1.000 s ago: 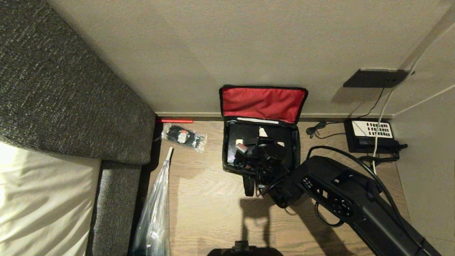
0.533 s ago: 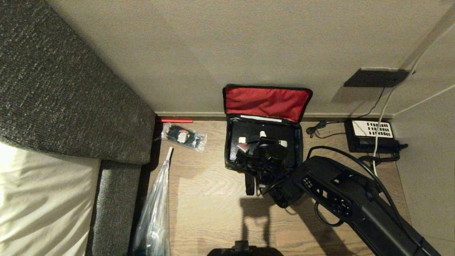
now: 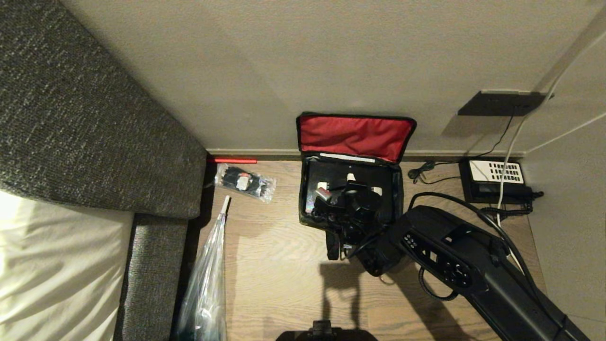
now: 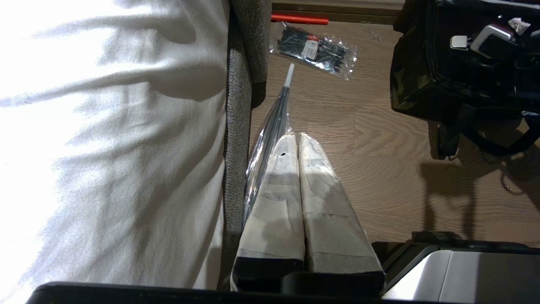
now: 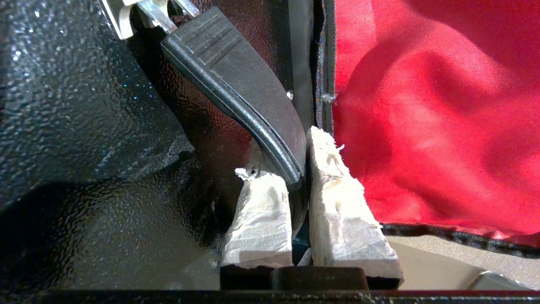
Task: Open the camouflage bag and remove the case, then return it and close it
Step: Lift the black box
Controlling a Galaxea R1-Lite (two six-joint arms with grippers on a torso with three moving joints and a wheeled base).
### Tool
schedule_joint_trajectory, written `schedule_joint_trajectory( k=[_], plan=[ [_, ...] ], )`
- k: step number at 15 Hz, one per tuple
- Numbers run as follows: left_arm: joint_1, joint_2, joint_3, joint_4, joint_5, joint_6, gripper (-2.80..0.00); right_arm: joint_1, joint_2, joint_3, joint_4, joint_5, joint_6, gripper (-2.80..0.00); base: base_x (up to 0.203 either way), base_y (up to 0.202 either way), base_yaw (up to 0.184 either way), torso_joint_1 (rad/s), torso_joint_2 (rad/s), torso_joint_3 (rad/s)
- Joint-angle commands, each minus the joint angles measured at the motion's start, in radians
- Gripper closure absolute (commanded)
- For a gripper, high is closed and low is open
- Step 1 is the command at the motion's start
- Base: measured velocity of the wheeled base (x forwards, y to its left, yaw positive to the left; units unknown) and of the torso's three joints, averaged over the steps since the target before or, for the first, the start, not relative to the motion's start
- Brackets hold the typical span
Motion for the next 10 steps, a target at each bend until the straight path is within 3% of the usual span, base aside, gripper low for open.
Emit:
schedule_joint_trajectory(
  k=[1, 10],
  plan=[
    [0.000, 0.000, 0.000, -0.001, 0.001, 0.001, 0.00, 0.017, -0.042, 0.003, -0.017, -0.008, -0.002, 0.00, 0.000, 0.000, 0.000, 0.000, 0.00, 0.000],
    [0.001, 0.000, 0.000, 0.000, 0.001, 0.001, 0.00, 0.055, -0.106, 0.076, -0.018, -0.029, 0.001, 0.00, 0.000, 0.000, 0.000, 0.000, 0.00, 0.000]
  ],
)
